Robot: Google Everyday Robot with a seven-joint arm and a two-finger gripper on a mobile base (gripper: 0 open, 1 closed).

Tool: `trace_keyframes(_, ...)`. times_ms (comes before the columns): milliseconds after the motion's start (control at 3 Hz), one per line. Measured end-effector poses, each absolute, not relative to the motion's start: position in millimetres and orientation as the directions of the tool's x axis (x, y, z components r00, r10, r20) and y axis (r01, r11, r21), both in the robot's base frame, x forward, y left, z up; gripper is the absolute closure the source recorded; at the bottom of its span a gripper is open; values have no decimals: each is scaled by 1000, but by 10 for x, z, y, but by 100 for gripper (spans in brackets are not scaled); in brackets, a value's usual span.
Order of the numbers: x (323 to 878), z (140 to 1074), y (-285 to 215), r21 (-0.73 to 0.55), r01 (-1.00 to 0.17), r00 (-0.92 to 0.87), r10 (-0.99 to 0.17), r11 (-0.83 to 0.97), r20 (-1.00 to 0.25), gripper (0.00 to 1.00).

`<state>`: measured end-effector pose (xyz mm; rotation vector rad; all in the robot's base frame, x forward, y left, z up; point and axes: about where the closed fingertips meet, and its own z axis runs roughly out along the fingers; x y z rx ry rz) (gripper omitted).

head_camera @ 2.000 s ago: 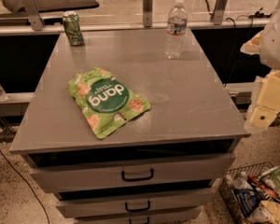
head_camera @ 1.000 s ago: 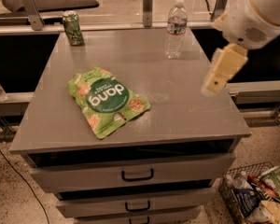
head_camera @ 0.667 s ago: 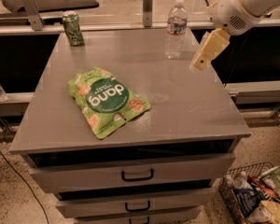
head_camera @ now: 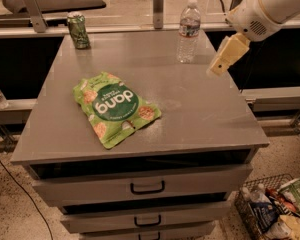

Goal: Move water bottle near green rice chip bag

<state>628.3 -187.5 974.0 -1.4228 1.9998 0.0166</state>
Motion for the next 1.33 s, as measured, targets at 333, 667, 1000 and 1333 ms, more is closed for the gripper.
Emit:
trace_keyframes(333,6513,9489,-2277,-339,-797,-247,-781,501,-574,0)
trace_keyframes(667,6626,9378,-2599,-345,-748,-277,-739,567,-614,0)
trace_keyframes(1000,6770,9333,-2857,-349,-702,-274,-688,621,-672,0)
trace_keyframes(1333,7001,9255,-2898,-331,-687,-245,-635,647,-733,0)
